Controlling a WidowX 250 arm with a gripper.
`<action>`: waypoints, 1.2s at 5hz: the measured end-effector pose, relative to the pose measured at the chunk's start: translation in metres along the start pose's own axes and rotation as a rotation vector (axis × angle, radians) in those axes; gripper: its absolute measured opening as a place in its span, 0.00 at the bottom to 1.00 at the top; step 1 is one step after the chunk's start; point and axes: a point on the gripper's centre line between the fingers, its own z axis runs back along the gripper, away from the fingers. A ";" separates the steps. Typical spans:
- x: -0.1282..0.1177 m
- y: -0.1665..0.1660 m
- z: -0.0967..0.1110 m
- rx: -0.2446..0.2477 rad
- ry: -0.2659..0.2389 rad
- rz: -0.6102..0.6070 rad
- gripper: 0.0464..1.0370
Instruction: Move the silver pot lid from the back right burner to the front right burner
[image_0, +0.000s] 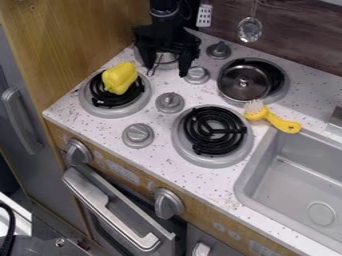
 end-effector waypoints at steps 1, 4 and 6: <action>-0.007 -0.001 -0.012 0.000 0.037 -0.002 0.96; 0.026 -0.083 -0.045 -0.053 0.011 -0.269 0.96; 0.053 -0.110 -0.062 -0.073 -0.036 -0.258 0.96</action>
